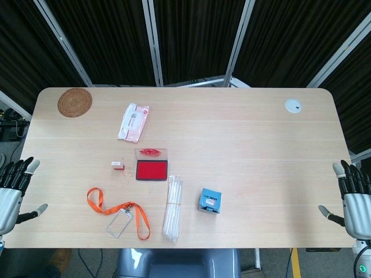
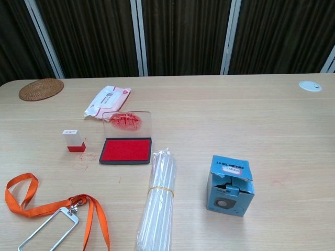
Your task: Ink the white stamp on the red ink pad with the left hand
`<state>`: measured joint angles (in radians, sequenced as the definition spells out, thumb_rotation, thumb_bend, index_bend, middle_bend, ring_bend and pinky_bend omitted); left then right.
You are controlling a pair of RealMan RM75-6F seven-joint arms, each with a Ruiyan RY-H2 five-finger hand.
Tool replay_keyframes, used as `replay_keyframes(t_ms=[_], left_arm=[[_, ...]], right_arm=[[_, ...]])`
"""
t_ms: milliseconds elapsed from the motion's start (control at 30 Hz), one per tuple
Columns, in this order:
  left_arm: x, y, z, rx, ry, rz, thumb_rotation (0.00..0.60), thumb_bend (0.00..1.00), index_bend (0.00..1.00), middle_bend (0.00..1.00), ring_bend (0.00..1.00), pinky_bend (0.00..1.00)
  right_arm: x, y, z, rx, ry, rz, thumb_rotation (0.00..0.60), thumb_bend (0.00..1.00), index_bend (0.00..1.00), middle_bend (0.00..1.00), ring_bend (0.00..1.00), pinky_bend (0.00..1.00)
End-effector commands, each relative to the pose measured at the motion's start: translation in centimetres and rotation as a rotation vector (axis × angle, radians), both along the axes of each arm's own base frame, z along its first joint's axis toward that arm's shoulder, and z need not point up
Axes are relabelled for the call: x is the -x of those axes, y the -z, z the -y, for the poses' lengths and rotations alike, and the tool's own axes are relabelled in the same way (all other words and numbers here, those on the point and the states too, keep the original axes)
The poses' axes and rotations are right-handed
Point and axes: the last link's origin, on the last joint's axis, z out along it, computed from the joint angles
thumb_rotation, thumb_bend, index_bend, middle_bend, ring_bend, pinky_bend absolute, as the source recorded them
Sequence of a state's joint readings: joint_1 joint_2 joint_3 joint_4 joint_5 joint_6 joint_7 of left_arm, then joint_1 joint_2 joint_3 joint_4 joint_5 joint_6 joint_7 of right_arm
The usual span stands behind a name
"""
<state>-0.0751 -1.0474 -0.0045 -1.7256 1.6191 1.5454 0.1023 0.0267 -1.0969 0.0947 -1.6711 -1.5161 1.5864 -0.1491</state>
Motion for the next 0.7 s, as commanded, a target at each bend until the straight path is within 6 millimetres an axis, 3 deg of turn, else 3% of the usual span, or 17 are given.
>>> replay_keyframes(t_ms=[33,200,233,267,333,400,467,567,700], left_arm=[[0.1,0.0,-0.1,0.000,-0.003,0.000,0.600,0.00,0.00,0.00,0.00,0.00],[0.3,0.1,-0.3,0.009,-0.003,-0.012,0.600,0.03,0.00,0.00,0.00,0.00],[0.6,0.7,-1.0,0.050,0.010,-0.058,0.600,0.04,0.00,0.00,0.00,0.00],[0.8,1.2,-1.7,0.073,0.004,-0.057,0.600,0.08,0.00,0.00,0.05,0.05],[0.9,2.7,-3.5,0.122,-0.006,-0.037,0.600,0.14,0.00,0.00,0.20,0.23],[0.7,3.9,-5.4,0.145,-0.006,-0.021,0.600,0.21,0.00,0.00,0.47,0.51],[0.2,5.6,-7.6,0.162,-0.012,0.003,0.600,0.25,0.00,0.00,0.62,0.63],[-0.9,7.7,-10.3,0.164,-0.005,0.031,0.600,0.32,0.02,0.00,0.76,0.74],[-1.9,10.3,-13.0,0.223,-0.040,0.036,0.600,0.38,0.08,0.05,0.79,0.77]], right_arm=[[0.0,0.0,0.0,0.000,0.000,0.000,0.600,0.00,0.00,0.00,0.00,0.00],[0.1,0.0,-0.1,0.000,0.004,-0.005,0.600,0.00,0.00,0.00,0.00,0.00],[0.0,0.0,0.0,0.004,0.005,0.003,0.600,0.00,0.00,0.00,0.00,0.00],[-0.1,0.0,0.1,0.004,0.006,0.004,0.600,0.00,0.00,0.00,0.00,0.00],[0.0,0.1,0.3,-0.003,0.010,0.001,0.600,0.00,0.00,0.00,0.00,0.00],[0.1,0.2,0.4,-0.011,0.017,-0.005,0.600,0.00,0.00,0.00,0.00,0.00],[0.5,0.4,0.7,-0.018,0.034,-0.011,0.600,0.00,0.00,0.00,0.00,0.00],[1.0,0.5,1.1,-0.021,0.053,-0.015,0.600,0.00,0.00,0.00,0.00,0.00],[1.5,0.4,1.4,-0.025,0.075,-0.019,0.600,0.00,0.00,0.00,0.00,0.00]])
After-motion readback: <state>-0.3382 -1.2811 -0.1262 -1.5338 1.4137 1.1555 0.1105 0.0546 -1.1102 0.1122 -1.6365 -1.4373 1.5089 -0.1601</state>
